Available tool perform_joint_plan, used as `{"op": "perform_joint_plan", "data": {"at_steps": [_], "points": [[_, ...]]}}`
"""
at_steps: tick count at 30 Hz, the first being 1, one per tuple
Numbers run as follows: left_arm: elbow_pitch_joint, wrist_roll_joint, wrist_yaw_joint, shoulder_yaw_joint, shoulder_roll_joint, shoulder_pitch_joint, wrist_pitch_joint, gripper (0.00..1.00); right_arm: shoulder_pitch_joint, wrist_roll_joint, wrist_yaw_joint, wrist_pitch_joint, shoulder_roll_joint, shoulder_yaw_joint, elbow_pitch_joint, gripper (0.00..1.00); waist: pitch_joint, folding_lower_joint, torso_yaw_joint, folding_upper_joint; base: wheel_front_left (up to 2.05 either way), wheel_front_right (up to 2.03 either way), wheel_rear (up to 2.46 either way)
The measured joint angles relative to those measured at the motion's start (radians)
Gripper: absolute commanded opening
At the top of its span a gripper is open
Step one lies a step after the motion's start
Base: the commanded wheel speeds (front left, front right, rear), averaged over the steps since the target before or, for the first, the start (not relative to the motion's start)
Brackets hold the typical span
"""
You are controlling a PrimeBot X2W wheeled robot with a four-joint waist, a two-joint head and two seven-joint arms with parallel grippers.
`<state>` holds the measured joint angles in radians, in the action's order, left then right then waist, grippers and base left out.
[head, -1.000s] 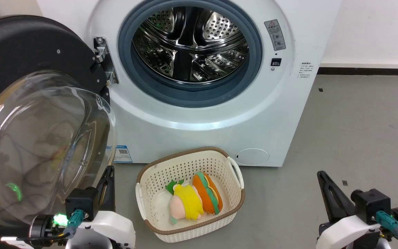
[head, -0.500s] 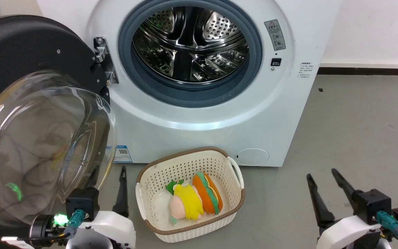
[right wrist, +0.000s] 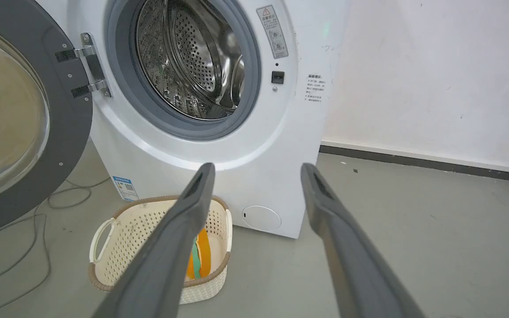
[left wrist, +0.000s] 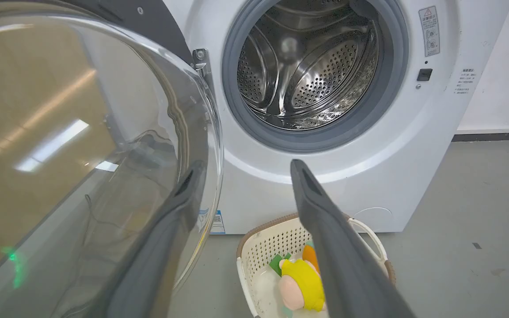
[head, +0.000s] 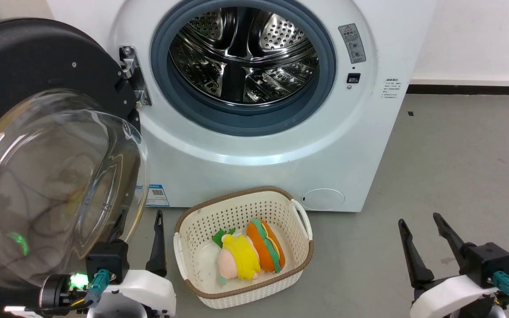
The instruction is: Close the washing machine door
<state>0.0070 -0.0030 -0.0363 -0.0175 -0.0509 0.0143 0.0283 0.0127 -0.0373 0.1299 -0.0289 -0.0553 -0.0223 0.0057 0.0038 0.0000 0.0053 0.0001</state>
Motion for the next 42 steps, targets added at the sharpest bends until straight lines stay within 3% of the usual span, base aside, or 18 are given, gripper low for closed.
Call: {"op": "perform_joint_plan", "data": {"at_steps": [1, 2, 3, 25, 33, 42], "points": [[0.0, 0.0, -0.002, -0.001, 0.0, 0.0, 0.001, 0.39, 0.0, -0.002, 0.0, -0.001, 0.0, -0.001, 0.0, 1.0, 0.0, 0.0, 0.002, -0.0001, 0.0, 0.0, 0.0], [-0.001, 0.0, -0.005, -0.003, 0.0, 0.001, 0.001, 0.05, 0.001, -0.005, 0.0, -0.004, 0.0, -0.004, 0.0, 1.0, 0.0, 0.0, 0.004, 0.0, 0.0, 0.0, 0.0], [-0.002, 0.0, -0.006, -0.003, -0.001, 0.001, 0.004, 0.0, 0.001, -0.008, 0.0, -0.006, 0.0, -0.005, 0.0, 1.0, 0.001, 0.0, 0.006, -0.0001, 0.0, 0.0, 0.0], [-0.135, -0.035, -0.02, 0.03, -0.024, 0.082, 0.05, 0.0, 0.002, -0.064, 0.0, -0.05, 0.0, -0.042, 0.0, 1.0, 0.017, 0.0001, 0.1, 0.0, 0.0, 0.0, 0.0], [-0.183, -0.074, 0.007, 0.102, -0.038, 0.151, 0.067, 0.0, 0.002, -0.088, 0.0, -0.066, 0.0, -0.057, 0.0, 1.0, 0.032, 0.0001, 0.147, 0.0, 0.0, 0.0, 0.0], [-0.195, -0.166, 0.069, 0.239, -0.054, 0.243, 0.088, 0.0, 0.002, -0.106, 0.0, -0.088, 0.0, -0.079, 0.003, 1.0, 0.054, 0.0001, 0.211, -0.0001, 0.0, 0.0, 0.0]]}}
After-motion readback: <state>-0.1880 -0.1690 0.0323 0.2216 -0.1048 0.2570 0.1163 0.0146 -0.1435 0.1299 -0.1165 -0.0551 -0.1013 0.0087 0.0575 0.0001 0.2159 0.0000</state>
